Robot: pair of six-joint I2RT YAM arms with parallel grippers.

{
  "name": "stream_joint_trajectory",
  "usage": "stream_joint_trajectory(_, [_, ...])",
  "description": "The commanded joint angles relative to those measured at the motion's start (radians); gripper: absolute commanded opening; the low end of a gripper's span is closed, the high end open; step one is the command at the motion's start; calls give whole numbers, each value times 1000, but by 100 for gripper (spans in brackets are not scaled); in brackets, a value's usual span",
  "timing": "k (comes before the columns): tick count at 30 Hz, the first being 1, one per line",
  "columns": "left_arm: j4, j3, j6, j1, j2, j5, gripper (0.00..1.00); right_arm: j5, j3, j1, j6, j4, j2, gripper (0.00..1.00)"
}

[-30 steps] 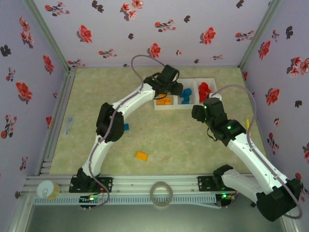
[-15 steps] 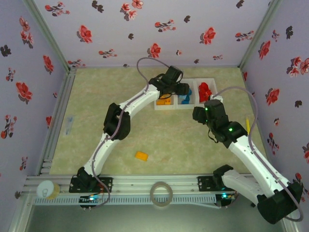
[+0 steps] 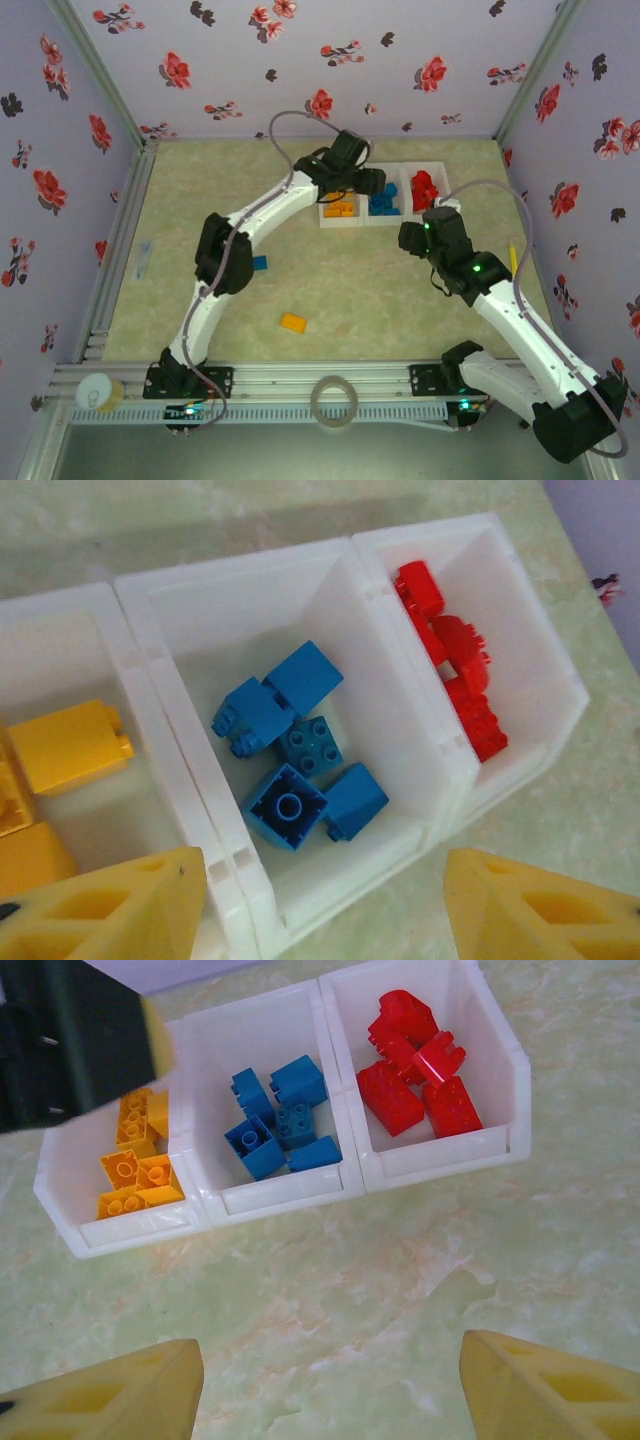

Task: Sort the legos into containers by color

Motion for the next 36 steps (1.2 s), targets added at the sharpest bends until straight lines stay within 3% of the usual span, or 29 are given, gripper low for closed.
stream_joint_trajectory(1, [-3, -80, 72, 11, -155, -44, 65, -38, -3, -6, -12, 13, 13, 69])
stream_joint_trajectory(8, [48, -400, 79, 42, -391, -86, 65, -128, -11, 7, -39, 71, 41, 69])
stream_joint_trajectory(17, [60, -785, 33, 115, -710, -125, 65, -153, -6, 189, -100, 173, 205, 70])
stream_joint_trajectory(29, [-71, -1071, -10, 365, -1030, -161, 67, -118, 169, 453, 149, 432, 679, 69])
stream_joint_trajectory(36, [-103, -1102, -11, 431, -1112, -159, 69, -88, 439, 578, 236, 418, 1001, 68])
